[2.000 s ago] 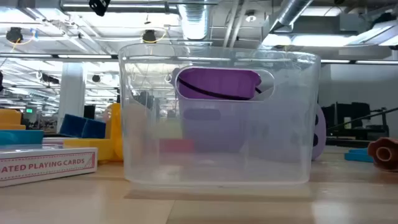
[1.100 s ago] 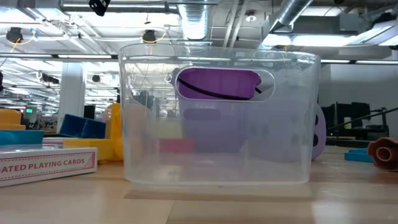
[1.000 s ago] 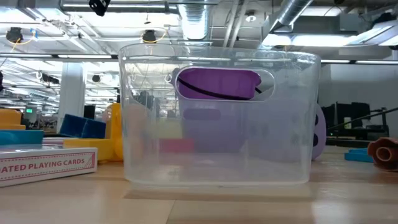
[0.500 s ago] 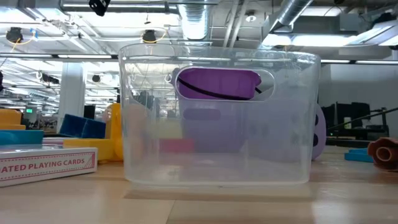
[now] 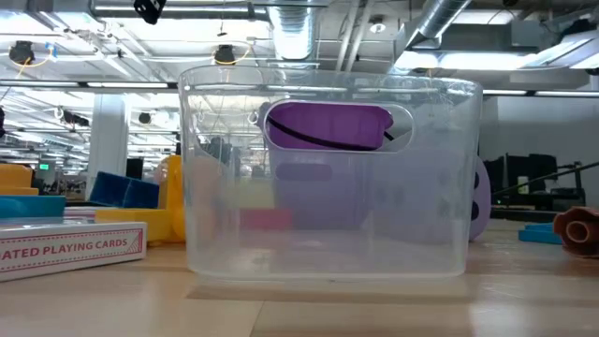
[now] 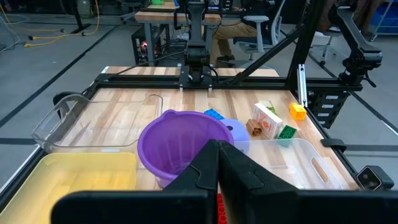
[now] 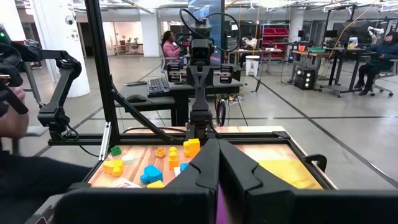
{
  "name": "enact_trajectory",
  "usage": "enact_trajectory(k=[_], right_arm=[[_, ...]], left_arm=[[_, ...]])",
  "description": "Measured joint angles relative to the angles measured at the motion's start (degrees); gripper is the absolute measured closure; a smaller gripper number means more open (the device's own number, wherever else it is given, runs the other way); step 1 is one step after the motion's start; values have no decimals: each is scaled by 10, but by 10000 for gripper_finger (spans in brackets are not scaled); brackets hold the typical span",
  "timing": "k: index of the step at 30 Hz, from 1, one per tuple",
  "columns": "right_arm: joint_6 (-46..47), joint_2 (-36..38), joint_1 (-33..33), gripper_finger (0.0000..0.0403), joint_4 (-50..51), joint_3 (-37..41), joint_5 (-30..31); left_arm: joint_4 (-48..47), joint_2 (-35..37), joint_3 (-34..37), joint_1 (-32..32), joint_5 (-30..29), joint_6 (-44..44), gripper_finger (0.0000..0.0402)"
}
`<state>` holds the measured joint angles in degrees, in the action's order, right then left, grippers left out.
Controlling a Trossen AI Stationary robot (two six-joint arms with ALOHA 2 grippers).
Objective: Pick & Place Toys
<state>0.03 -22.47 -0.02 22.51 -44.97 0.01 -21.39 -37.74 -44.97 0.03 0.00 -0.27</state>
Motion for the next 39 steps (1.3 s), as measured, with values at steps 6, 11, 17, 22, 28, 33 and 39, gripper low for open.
enact_trajectory(k=[6,11,17,22,28,33,39], right_arm=[[0,0,0,403,0,0,0],[0,0,0,403,0,0,0],[0,0,0,403,0,0,0],[0,0,0,403,0,0,0],[0,-1,0,403,-40,0,0],[56,-2,0,403,-87,0,0],[92,-2,0,403,-106,0,0]], left_arm=[[0,0,0,0,0,0,402],[0,0,0,0,0,0,402],[0,0,0,0,0,0,402],[54,-3,0,0,0,0,402],[140,-3,0,-1,0,-8,402],[222,-3,0,-1,0,-32,402],[254,-3,0,-1,0,-43,402]])
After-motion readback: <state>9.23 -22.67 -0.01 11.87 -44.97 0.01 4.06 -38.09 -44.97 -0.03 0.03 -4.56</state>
